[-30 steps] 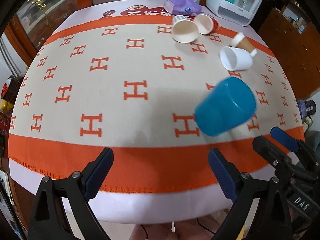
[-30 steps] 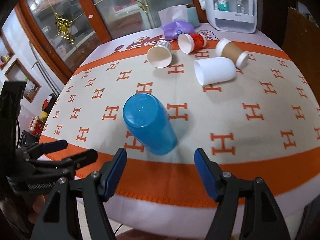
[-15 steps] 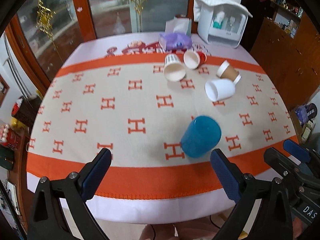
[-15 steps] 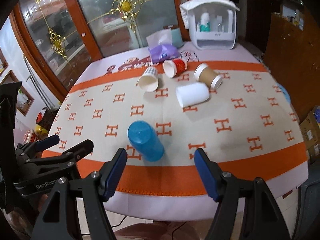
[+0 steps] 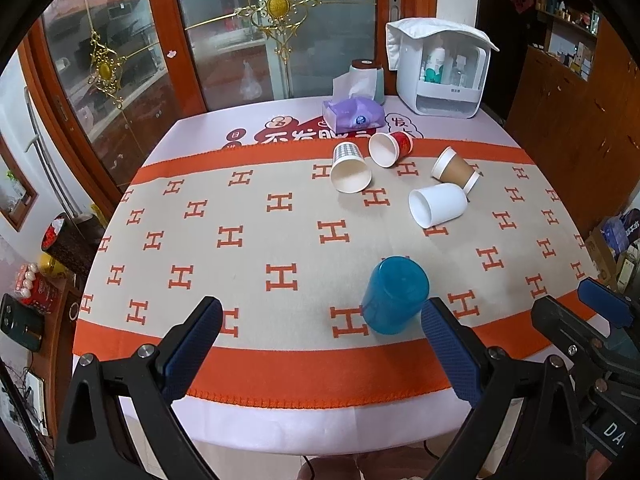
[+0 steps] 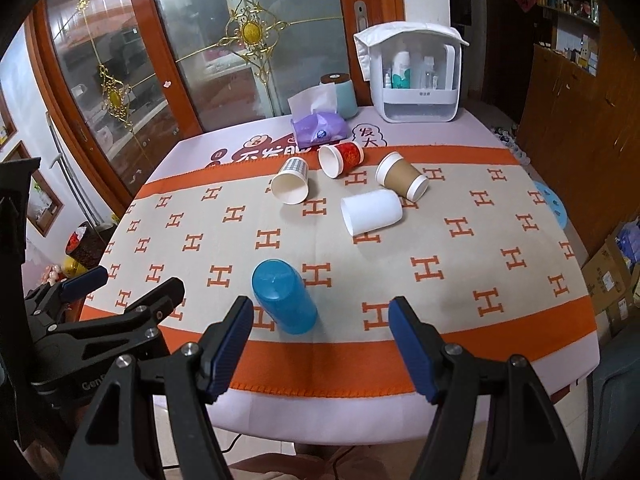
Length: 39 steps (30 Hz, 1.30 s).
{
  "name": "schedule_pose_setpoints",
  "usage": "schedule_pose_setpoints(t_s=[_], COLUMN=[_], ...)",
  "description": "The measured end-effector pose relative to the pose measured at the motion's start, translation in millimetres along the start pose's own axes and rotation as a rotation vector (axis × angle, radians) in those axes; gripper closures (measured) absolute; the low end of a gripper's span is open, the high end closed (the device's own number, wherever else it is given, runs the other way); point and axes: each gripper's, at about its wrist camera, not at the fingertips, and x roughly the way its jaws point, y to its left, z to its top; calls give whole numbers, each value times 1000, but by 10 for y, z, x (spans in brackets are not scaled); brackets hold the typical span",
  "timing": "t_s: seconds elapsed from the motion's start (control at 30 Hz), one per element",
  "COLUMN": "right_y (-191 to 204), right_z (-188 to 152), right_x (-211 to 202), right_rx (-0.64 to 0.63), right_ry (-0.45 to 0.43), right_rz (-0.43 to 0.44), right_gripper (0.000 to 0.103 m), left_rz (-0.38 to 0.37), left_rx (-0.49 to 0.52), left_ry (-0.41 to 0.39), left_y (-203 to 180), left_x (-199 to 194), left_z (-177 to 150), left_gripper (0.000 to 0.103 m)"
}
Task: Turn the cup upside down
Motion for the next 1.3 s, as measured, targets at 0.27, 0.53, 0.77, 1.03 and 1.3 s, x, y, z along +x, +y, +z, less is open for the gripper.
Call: schedule_pose_setpoints(t_s=[0.27,0.53,0.77,1.03,1.3], right_y=[28,25,52,70,83], right_z=[34,63,129,142,151], right_x=[-33,-26,-24,-17,-13], right_rx=[-21,-22,-32,-33,-32], right_ry=[-15,-19,-34,-35,-33], right_rz=[-8,-13,-17,-17,-24], right_gripper=[33,33,33,33,33], left_rz=[-2,-2,6,15,18], left_rx=[4,3,-7,-13,-13], left_ry=[-13,-22,-32,-32,-30], left_y=[-47,-47,-25,-8,-4], left_x=[-28,-33,-39,-36,-24], left_z=[15,34,62,78,79], left_gripper=[4,4,4,4,4])
